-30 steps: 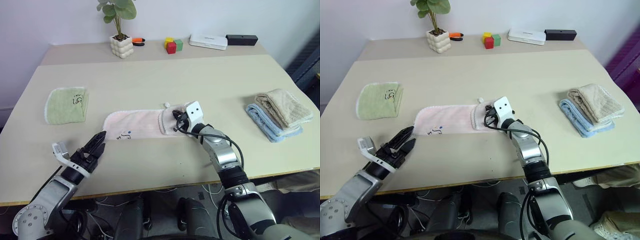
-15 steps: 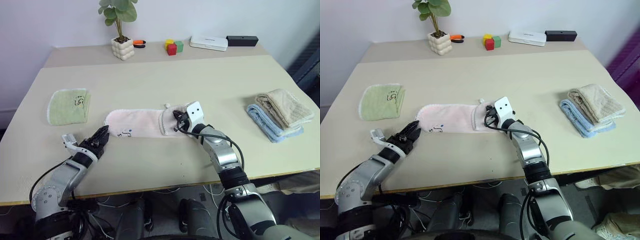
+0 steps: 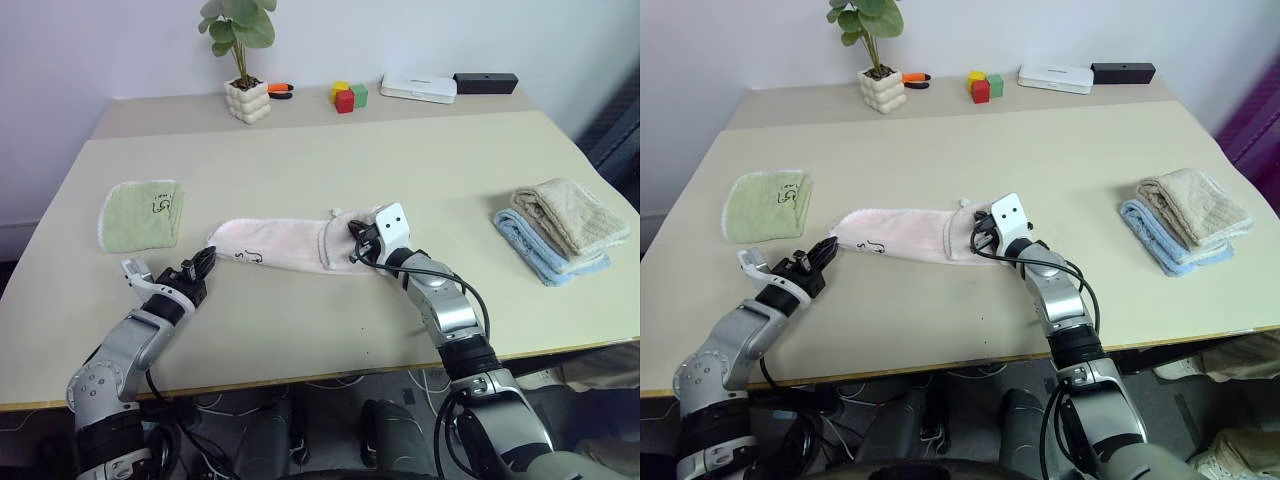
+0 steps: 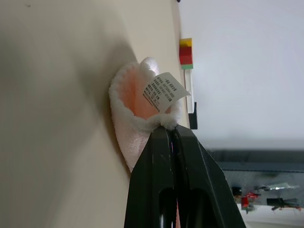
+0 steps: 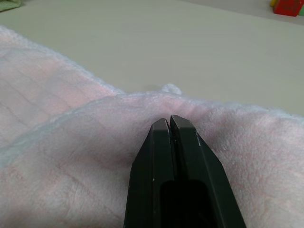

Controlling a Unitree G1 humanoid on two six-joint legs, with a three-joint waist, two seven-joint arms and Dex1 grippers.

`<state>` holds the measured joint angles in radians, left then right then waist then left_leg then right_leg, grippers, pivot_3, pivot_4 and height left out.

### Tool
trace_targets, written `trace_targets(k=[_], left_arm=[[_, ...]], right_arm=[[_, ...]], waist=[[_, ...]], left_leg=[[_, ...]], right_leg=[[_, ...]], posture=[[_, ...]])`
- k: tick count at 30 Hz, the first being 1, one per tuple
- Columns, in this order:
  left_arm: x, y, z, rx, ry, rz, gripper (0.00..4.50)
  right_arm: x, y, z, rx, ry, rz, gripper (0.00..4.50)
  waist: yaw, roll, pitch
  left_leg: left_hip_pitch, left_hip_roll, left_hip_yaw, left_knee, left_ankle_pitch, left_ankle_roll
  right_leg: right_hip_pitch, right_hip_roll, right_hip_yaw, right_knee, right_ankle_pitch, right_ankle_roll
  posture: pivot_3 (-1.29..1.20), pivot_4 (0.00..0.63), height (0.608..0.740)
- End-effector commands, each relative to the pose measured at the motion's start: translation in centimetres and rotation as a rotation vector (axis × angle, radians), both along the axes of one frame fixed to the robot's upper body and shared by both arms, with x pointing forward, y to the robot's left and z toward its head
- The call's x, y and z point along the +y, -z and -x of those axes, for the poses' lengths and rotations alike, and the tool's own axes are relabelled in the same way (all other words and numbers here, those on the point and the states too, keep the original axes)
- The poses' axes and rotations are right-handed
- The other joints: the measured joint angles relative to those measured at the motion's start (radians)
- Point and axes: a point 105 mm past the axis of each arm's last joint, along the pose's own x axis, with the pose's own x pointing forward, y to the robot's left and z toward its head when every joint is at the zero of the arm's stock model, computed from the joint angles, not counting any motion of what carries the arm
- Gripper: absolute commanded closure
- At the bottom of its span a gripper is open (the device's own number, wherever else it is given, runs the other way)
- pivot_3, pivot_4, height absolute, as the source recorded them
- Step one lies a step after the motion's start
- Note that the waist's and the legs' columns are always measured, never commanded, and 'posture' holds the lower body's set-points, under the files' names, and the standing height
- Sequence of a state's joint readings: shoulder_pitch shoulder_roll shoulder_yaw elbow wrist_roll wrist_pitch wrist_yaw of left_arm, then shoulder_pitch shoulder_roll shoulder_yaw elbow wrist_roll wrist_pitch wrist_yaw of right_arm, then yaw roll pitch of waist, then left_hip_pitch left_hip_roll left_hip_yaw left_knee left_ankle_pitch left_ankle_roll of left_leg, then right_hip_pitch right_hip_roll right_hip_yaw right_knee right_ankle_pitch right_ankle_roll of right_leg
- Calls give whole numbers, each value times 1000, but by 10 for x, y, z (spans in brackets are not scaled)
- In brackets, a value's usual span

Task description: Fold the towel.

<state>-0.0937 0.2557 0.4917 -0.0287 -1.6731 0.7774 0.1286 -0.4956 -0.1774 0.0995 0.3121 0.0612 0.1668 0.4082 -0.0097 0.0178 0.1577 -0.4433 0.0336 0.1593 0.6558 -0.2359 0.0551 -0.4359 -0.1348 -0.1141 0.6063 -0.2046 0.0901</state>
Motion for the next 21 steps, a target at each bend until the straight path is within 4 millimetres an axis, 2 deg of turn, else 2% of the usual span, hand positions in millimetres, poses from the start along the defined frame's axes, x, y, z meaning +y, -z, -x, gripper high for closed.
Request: trace_targets(k=[1,5,7,12,16,18,20,21], left_arm=[[-21,-21,2,-113,91,-71,4484],[-45,-40,1,-235,184,-210,4484],[-58,-49,-1,-293,228,-241,4484],[-106,-76,-14,-464,369,-359,4484],[-147,-93,-19,-598,511,-389,4484],[-170,-97,-17,-662,604,-418,4484],[-183,-98,-15,-709,667,-435,4484],[-193,-97,-14,-723,716,-437,4484]], right_arm=[[0,-21,-2,-67,1,-35,4500],[-9,-41,-6,-73,31,-188,4500],[-12,-47,-7,-88,21,-189,4500],[-35,-73,-14,-127,83,-271,4500],[-73,-86,-19,-140,173,-313,4500],[-94,-90,-18,-155,210,-294,4500],[-107,-92,-16,-169,235,-274,4500],[-120,-96,-15,-174,268,-272,4500]], waist=[[1,-2,1],[-4,-6,3],[-5,-6,3],[-2,-6,3],[0,-6,3],[0,-6,3],[-2,-6,4],[-5,-6,4]], left_leg=[[0,0,0,-2,0,0],[-2,-1,1,-7,3,-5],[-5,-1,2,-8,4,-6],[-5,0,2,-8,5,-7],[-5,-1,2,-7,5,-7],[-6,-1,2,-7,5,-6],[-6,-2,2,-7,5,-5],[-5,-2,2,-7,6,-4]], right_leg=[[0,0,0,-2,0,0],[0,1,-1,-9,1,-1],[1,1,-1,-9,1,-1],[1,2,-2,-9,1,-1],[2,2,-2,-9,1,0],[2,2,-3,-9,1,0],[2,2,-3,-10,3,3],[2,3,-3,-10,3,3]], posture=[[0,150,740],[0,150,740],[0,150,740],[0,150,740],[0,150,740],[0,150,740],[0,150,740],[0,150,740]])
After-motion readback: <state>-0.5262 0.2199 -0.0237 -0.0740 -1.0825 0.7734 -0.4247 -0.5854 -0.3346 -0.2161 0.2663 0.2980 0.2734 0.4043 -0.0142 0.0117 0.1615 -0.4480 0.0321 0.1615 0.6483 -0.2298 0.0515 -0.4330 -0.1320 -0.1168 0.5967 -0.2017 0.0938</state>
